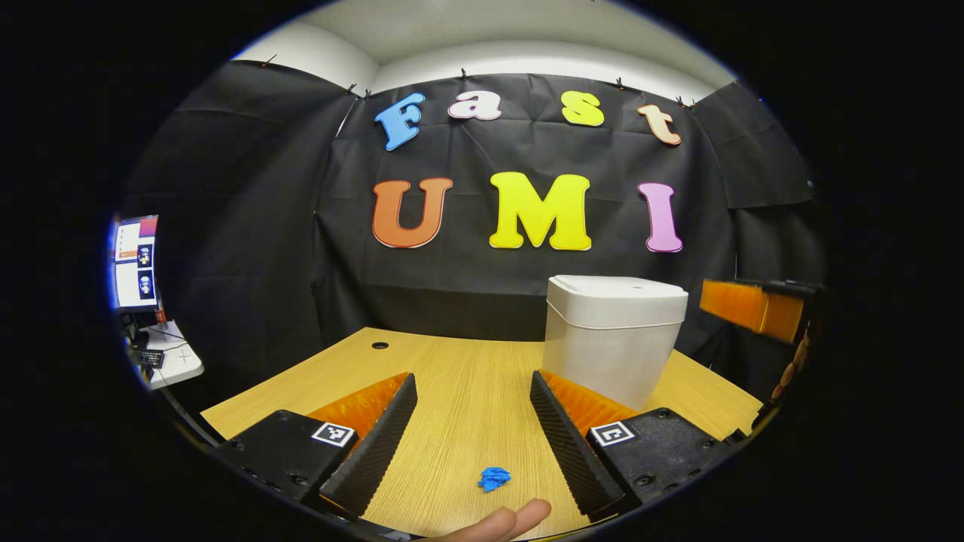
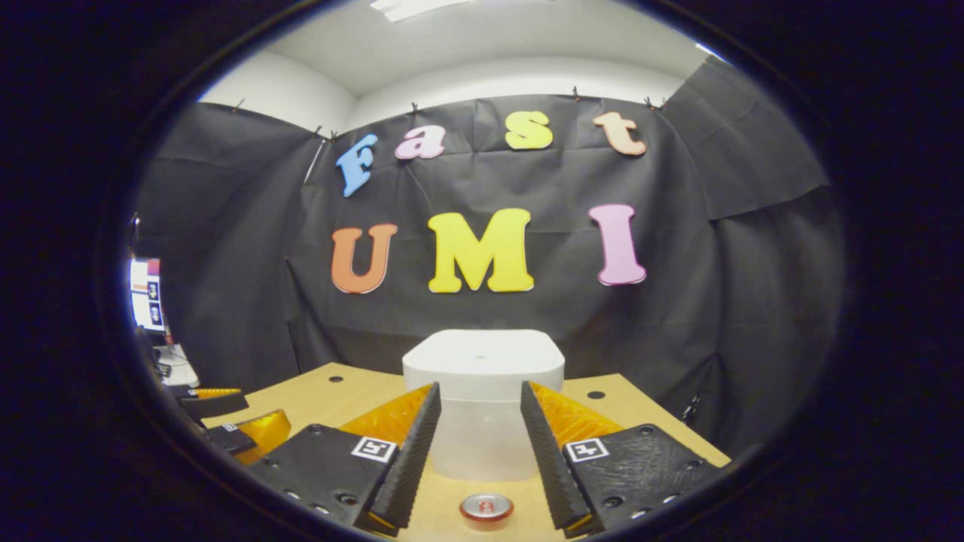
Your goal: Press the lid of the desktop garbage bin to open it, pick up the crumpled paper on the desktop and throw it into the bin, then pick up the pop can on the desktop and drop it into the bin, and finally close the garbage bin lid.
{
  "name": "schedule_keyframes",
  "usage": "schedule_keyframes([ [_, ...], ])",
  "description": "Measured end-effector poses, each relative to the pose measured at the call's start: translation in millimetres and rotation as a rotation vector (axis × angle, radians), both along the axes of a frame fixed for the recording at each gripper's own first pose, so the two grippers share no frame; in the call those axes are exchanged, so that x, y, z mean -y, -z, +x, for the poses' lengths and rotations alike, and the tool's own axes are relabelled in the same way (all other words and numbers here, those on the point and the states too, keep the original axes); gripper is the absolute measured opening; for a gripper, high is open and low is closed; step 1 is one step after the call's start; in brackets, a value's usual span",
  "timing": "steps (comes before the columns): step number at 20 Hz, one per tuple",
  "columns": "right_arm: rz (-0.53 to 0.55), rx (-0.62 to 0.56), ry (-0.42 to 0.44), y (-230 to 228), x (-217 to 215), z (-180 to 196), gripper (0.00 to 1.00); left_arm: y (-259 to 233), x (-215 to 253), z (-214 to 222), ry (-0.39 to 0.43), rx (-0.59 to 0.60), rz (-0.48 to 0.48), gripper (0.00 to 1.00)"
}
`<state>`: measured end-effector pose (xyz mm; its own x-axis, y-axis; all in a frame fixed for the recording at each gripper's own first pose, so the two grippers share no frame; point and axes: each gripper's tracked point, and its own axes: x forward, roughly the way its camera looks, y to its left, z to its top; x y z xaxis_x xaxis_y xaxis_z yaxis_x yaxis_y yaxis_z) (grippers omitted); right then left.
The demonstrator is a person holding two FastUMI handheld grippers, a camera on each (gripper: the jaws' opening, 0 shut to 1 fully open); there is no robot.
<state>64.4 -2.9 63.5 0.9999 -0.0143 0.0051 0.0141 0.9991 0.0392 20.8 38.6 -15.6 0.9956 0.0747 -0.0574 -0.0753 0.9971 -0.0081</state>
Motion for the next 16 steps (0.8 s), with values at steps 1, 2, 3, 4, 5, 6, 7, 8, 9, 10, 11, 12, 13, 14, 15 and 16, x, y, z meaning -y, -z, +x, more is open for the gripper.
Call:
schedule_keyframes([
  [1, -0.012, 0.009, 0.015, -9, 5, 10, 0.56, 1, -2, 0, -0.004, -0.004, -0.001, 0.98],
  [2, -0.014, 0.003, 0.018, -15, 6, 20, 0.48, 3, -4, 1, -0.008, -0.008, -0.002, 0.98],
  [3, -0.012, -0.007, -0.003, -17, -1, 31, 0.41, 3, -5, 1, -0.012, -0.012, -0.002, 0.98],
  [4, -0.005, -0.021, -0.014, -20, -3, 41, 0.30, 4, -7, 3, -0.015, -0.014, -0.002, 0.98],
  [5, 0.001, -0.035, -0.024, -21, -5, 49, 0.21, 4, -8, 4, -0.020, -0.018, 0.000, 0.98],
  [6, -0.009, -0.044, -0.029, -22, -7, 59, 0.07, 4, -10, 3, -0.025, -0.018, 0.003, 0.98],
  [7, -0.029, -0.051, -0.023, -24, -6, 66, 0.04, 3, -12, 3, -0.027, -0.016, 0.006, 0.98],
  [8, -0.046, -0.061, -0.010, -23, -4, 75, 0.00, 2, -12, 2, -0.027, -0.013, 0.005, 0.98],
  [9, -0.047, -0.072, -0.012, -21, -7, 83, 0.00, 2, -12, 1, -0.025, -0.010, 0.003, 0.98],
  [10, -0.037, -0.091, -0.020, -18, -10, 91, 0.01, 2, -12, 1, -0.022, -0.010, 0.004, 0.98],
  [11, -0.026, -0.113, -0.027, -14, -11, 99, 0.01, 2, -12, 1, -0.020, -0.012, 0.004, 0.98],
  [12, -0.018, -0.130, -0.035, -11, -12, 106, 0.01, 3, -15, 2, -0.022, -0.013, 0.003, 0.98],
  [13, -0.013, -0.143, -0.037, -10, -13, 112, 0.00, 3, -18, 2, -0.026, -0.016, 0.001, 0.98],
  [14, -0.015, -0.158, -0.029, -6, -10, 118, 0.01, 3, -20, 1, -0.031, -0.016, -0.003, 0.98],
  [15, -0.019, -0.174, -0.022, -1, -9, 123, 0.00, 1, -22, 0, -0.032, -0.012, -0.006, 0.98],
  [16, -0.022, -0.189, -0.028, 3, -11, 127, 0.00, -1, -23, 0, -0.031, -0.009, -0.009, 0.98],
])
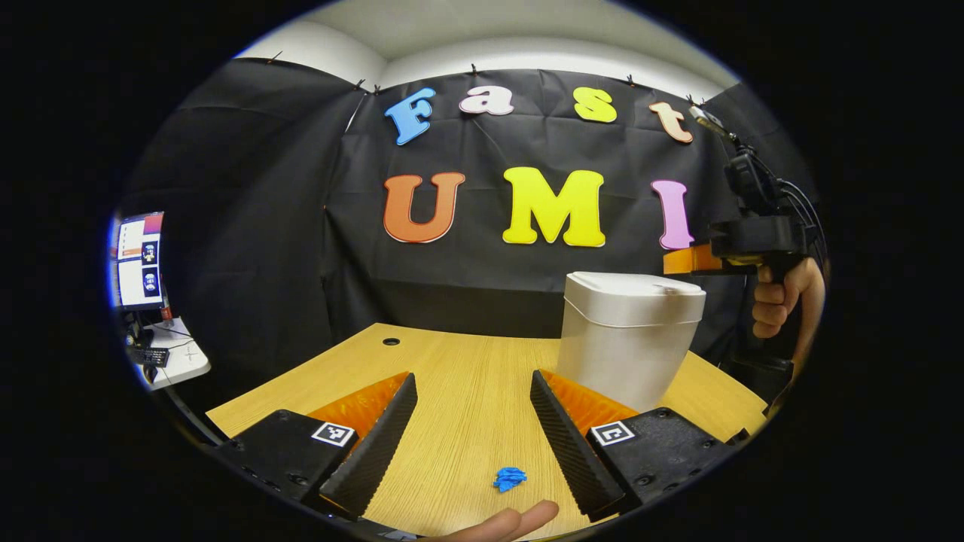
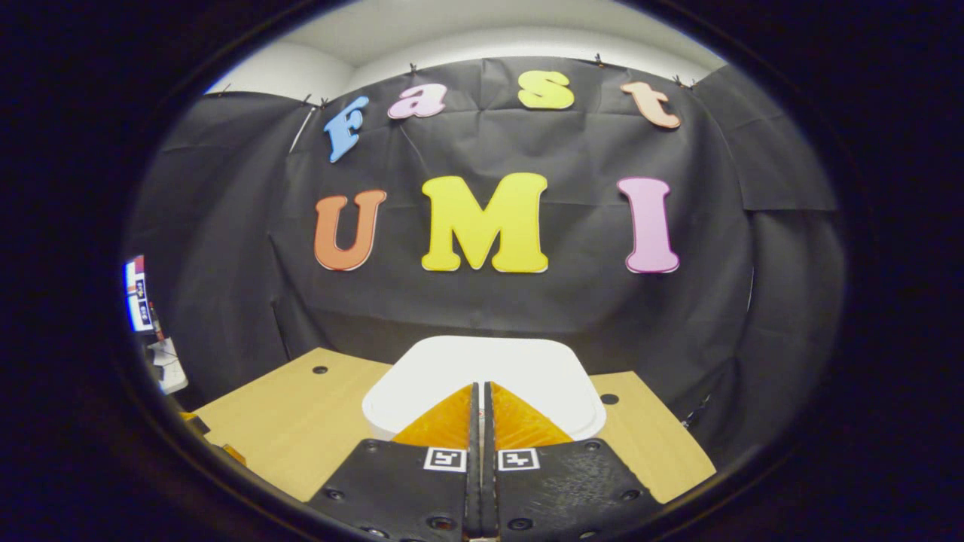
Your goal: Press the lid of the desktop garbage bin to open it, pick up the crumpled paper on the desktop and throw it into the bin, then pick up the pop can on the desktop and drop it into the bin, and finally close the garbage bin lid.
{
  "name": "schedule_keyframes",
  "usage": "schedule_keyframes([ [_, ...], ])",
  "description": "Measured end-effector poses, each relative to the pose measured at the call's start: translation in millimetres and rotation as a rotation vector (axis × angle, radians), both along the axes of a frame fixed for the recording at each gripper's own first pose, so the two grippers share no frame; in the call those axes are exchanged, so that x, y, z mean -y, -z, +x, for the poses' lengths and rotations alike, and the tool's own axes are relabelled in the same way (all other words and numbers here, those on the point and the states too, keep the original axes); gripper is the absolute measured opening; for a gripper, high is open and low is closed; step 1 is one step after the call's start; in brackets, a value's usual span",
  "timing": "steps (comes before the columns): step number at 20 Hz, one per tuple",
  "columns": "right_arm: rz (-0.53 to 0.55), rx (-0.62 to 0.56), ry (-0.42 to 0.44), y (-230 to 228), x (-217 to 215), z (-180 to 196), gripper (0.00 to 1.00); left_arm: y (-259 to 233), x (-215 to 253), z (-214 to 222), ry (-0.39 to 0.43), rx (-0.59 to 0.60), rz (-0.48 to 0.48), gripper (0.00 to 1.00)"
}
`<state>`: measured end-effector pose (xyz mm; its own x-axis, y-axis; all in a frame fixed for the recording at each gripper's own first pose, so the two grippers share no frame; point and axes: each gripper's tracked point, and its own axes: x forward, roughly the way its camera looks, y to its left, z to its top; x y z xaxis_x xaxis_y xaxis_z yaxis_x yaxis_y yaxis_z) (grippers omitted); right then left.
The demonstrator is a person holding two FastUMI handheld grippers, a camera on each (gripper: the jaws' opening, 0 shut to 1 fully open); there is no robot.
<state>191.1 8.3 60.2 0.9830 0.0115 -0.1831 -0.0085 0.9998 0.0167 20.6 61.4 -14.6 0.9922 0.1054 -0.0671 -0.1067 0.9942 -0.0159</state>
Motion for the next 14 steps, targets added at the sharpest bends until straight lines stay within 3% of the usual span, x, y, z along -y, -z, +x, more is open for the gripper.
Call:
schedule_keyframes([
  [3, 0.005, -0.070, -0.014, 20, -7, 7, 0.01, -3, -2, -1, 0.002, 0.008, 0.003, 0.98],
  [7, 0.018, -0.078, -0.019, 24, -6, 6, 0.02, -2, -3, -1, 0.003, 0.007, 0.002, 0.98],
  [11, -0.040, 0.003, 0.009, 3, -1, -6, 0.01, -3, -3, -3, 0.006, 0.008, 0.003, 0.98],
  [14, 0.017, 0.061, 0.002, -16, -3, -26, 0.00, -5, -1, -3, 0.016, 0.013, -0.001, 0.98],
])
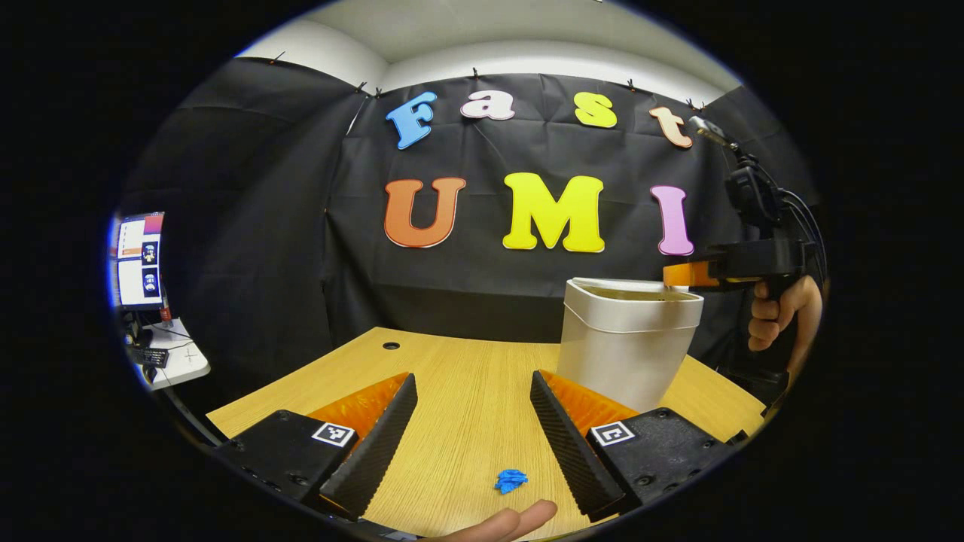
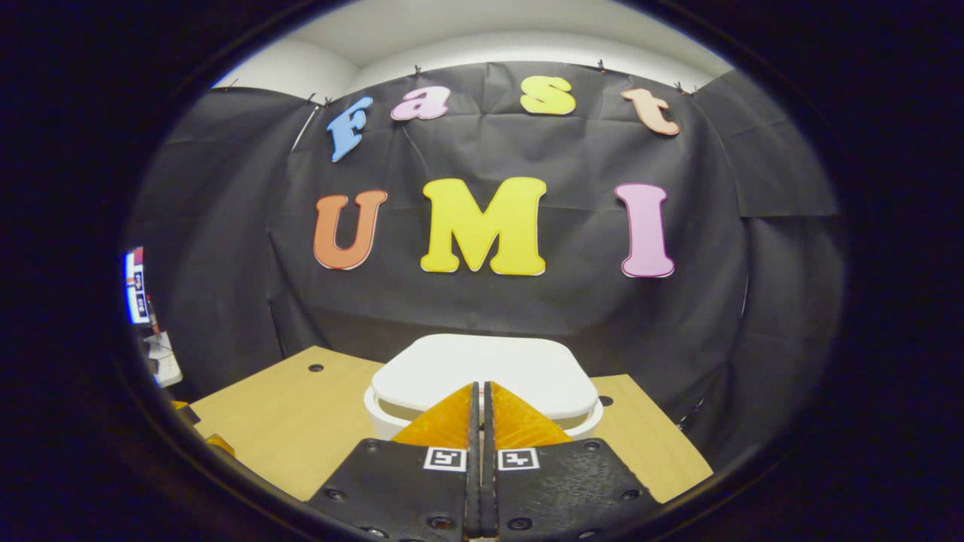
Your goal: Press the lid of the desktop garbage bin to open it, pick up the crumpled paper on the desktop and throw it into the bin, then pick up the pop can on the desktop and drop it into the bin, and finally close the garbage bin lid.
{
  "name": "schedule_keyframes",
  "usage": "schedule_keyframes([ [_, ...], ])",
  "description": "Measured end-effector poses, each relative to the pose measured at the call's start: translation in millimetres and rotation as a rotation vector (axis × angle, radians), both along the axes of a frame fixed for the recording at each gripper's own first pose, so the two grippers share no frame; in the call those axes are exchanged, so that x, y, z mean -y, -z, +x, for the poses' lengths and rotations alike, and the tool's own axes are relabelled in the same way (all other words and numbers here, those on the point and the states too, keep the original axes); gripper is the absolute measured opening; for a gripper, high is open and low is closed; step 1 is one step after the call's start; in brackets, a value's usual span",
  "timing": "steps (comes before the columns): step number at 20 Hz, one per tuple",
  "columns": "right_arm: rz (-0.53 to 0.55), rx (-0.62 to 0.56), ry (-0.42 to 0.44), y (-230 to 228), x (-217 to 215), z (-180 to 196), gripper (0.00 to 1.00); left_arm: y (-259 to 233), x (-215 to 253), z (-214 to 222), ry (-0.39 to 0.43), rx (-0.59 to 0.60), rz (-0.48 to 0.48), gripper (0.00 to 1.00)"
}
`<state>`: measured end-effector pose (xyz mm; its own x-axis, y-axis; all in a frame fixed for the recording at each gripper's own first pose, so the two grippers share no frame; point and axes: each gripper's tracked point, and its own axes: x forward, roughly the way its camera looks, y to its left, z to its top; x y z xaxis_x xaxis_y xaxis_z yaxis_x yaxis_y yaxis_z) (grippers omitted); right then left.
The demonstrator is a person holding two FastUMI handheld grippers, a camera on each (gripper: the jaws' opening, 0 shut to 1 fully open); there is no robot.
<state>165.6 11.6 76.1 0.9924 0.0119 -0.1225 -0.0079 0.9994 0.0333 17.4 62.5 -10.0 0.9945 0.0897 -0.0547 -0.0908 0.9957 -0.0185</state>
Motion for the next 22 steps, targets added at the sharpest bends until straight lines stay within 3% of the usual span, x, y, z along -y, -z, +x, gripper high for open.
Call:
schedule_keyframes([
  [1, 0.012, 0.006, -0.011, -2, -4, -6, 0.02, 1, 1, 0, 0.003, -0.003, 0.000, 0.98],
  [3, -0.003, 0.011, -0.023, -2, -10, -17, 0.23, 1, 1, 1, 0.006, -0.004, 0.000, 0.98],
  [4, -0.025, 0.011, -0.023, 0, -11, -23, 0.42, 0, -1, 0, 0.003, -0.001, 0.003, 0.98],
  [5, -0.039, 0.018, -0.024, 1, -10, -30, 0.46, -2, -2, 0, 0.002, 0.004, 0.007, 0.98],
  [6, -0.042, 0.024, -0.031, 4, -11, -38, 0.63, -3, -1, 2, 0.003, 0.005, 0.010, 0.98],
  [7, -0.035, 0.026, -0.029, 6, -10, -44, 0.71, -1, 0, 4, 0.004, 0.002, 0.008, 0.98],
  [9, -0.010, 0.024, -0.045, 16, -14, -61, 0.96, 5, 0, 7, 0.003, -0.012, 0.002, 0.98],
  [18, -0.074, 0.112, -0.068, 42, -5, -121, 0.95, 26, 18, 28, 0.021, -0.054, 0.001, 0.98],
  [22, -0.090, 0.133, -0.045, 53, 15, -141, 0.97, 72, 47, 36, 0.100, -0.194, -0.016, 0.98],
])
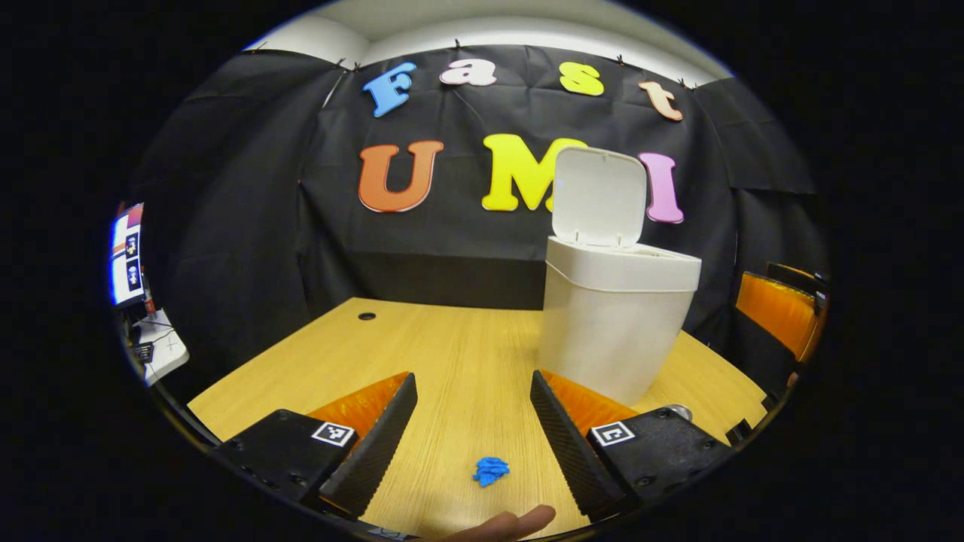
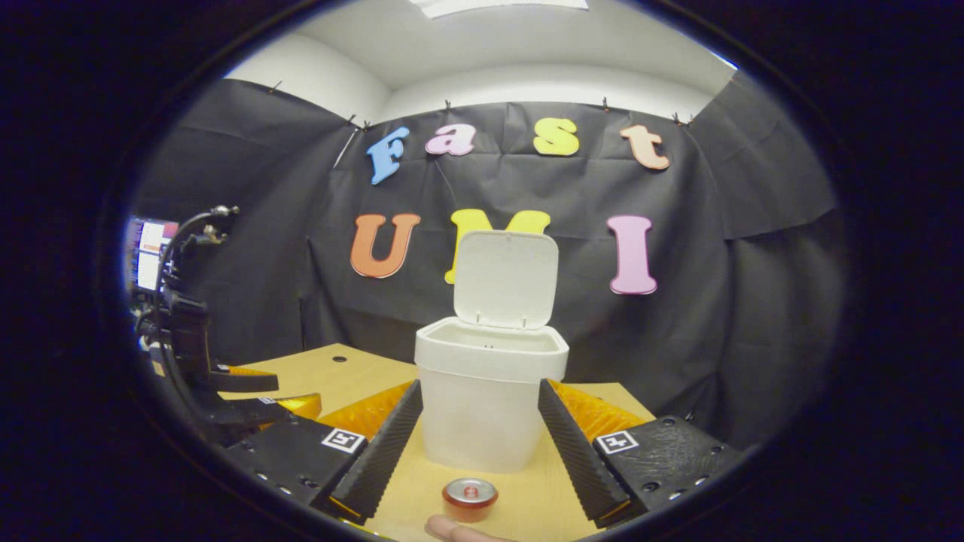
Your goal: Press the lid of the desktop garbage bin to open it, pick up the crumpled paper on the desktop and throw it into the bin, then pick up the pop can on the desktop and drop it into the bin, and finally close the garbage bin lid.
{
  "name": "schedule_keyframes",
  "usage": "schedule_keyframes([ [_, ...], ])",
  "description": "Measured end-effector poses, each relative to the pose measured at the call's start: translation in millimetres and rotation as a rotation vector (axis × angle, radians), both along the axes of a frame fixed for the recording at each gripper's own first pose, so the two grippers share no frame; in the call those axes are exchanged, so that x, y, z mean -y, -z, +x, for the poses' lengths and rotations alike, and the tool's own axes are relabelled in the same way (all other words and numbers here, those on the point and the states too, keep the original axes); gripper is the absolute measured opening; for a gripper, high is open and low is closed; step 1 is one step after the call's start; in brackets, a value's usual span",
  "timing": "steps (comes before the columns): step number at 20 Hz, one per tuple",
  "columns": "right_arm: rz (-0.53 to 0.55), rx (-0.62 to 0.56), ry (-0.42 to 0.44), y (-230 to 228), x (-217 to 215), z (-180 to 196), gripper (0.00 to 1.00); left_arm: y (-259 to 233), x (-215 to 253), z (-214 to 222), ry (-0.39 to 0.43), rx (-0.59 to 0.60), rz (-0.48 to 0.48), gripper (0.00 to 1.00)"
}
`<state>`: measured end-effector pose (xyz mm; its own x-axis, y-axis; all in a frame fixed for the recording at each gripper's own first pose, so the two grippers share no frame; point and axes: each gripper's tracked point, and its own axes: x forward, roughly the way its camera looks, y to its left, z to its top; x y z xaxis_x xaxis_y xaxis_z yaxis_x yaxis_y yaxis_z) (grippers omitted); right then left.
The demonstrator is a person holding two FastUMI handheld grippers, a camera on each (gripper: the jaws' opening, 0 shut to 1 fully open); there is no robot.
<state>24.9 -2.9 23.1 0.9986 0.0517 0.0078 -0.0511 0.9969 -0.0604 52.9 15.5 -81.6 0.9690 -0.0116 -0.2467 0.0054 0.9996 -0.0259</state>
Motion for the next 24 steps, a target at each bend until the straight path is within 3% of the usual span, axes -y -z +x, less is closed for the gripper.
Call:
schedule_keyframes([
  [2, 0.034, 0.001, -0.019, 5, 3, -10, 0.95, 25, 11, 0, 0.038, -0.076, -0.002, 0.98],
  [5, 0.099, -0.027, -0.057, 19, 5, -20, 0.95, 54, 9, 2, 0.019, -0.152, 0.031, 0.98],
  [13, 0.208, -0.199, -0.045, 71, 16, -12, 0.96, 134, 8, -1, 0.051, -0.348, 0.062, 0.99],
  [16, 0.208, -0.221, -0.039, 79, 12, -10, 0.93, 150, 6, 2, 0.063, -0.376, 0.053, 0.98],
  [19, 0.170, -0.241, -0.017, 90, 11, -10, 0.96, 168, 3, 8, 0.071, -0.412, 0.048, 0.97],
  [21, 0.155, -0.250, -0.004, 97, 9, -11, 0.93, 166, 0, 14, 0.058, -0.382, 0.066, 0.99],
  [22, 0.158, -0.253, 0.003, 101, 10, -12, 0.96, 169, 3, 12, 0.069, -0.385, 0.067, 0.90],
  [24, 0.179, -0.271, 0.020, 111, 11, -12, 0.96, 170, 5, 13, 0.080, -0.373, 0.077, 0.88],
])
